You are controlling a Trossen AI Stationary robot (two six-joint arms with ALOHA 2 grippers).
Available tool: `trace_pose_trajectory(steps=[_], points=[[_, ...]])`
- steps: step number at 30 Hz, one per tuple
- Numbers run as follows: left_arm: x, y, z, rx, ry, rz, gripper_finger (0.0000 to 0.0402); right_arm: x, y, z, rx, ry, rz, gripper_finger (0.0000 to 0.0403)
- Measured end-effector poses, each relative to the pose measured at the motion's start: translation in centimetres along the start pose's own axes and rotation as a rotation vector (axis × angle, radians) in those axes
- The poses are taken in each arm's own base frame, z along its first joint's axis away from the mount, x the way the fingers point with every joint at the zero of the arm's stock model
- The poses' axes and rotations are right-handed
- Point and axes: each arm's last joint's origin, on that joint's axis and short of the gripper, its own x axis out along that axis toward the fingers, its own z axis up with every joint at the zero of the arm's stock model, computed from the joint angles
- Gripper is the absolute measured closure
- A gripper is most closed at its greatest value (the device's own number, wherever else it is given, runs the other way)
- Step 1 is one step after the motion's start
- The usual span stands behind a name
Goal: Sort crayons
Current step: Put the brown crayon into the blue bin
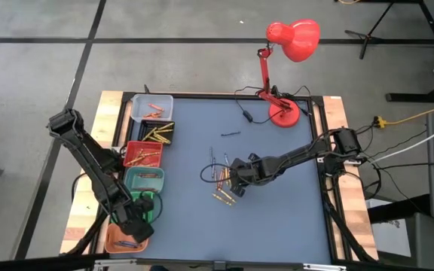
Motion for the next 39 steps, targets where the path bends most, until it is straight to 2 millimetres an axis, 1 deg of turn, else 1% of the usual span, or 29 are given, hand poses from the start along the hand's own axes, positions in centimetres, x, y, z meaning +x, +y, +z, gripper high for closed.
trace_pose_trajectory(steps=[2, 6, 10, 13, 18, 22, 26, 29, 32, 39], points=[[0.0, -0.2, 0.0, 0.047, -0.026, -0.027, 0.0309, 0.0, 0.0, 0.0, -0.001, 0.001, 0.001, 0.0337], [0.0, -0.5, 0.4, 0.141, -0.152, -0.061, 0.0309, 0.0, 0.0, 0.0, -0.003, 0.002, -0.002, 0.0372], [-0.1, -0.6, 0.8, 0.224, -0.295, -0.064, 0.0309, -0.2, 0.1, 0.2, -0.048, -0.003, 0.0, 0.0394], [-0.2, -0.7, 1.0, 0.282, -0.398, -0.056, 0.0309, -0.4, 0.4, 0.6, -0.079, -0.004, 0.006, 0.0396], [-0.4, -0.7, 1.3, 0.396, -0.51, -0.025, 0.0309, -1.3, 1.0, 1.7, -0.11, 0.016, 0.022, 0.0384], [-0.5, -0.8, 1.6, 0.491, -0.625, 0.014, 0.0309, -2.5, 1.8, 3.1, -0.147, -0.016, 0.048, 0.0388], [-0.8, -0.8, 1.9, 0.567, -0.741, 0.059, 0.0309, -3.9, 2.8, 4.8, -0.195, -0.07, 0.118, 0.039], [-0.9, -0.8, 2.3, 0.597, -0.779, 0.086, 0.0309, -4.9, 3.4, 5.9, -0.231, -0.128, 0.149, 0.0387], [-1.0, -1.0, 2.8, 0.61, -0.797, 0.101, 0.0309, -5.6, 4.1, 7.1, -0.26, -0.221, 0.197, 0.0386], [-1.3, -1.3, 4.3, 0.676, -0.83, 0.144, 0.0309, -6.9, 5.7, 9.1, -0.345, -0.447, 0.385, 0.0385]])
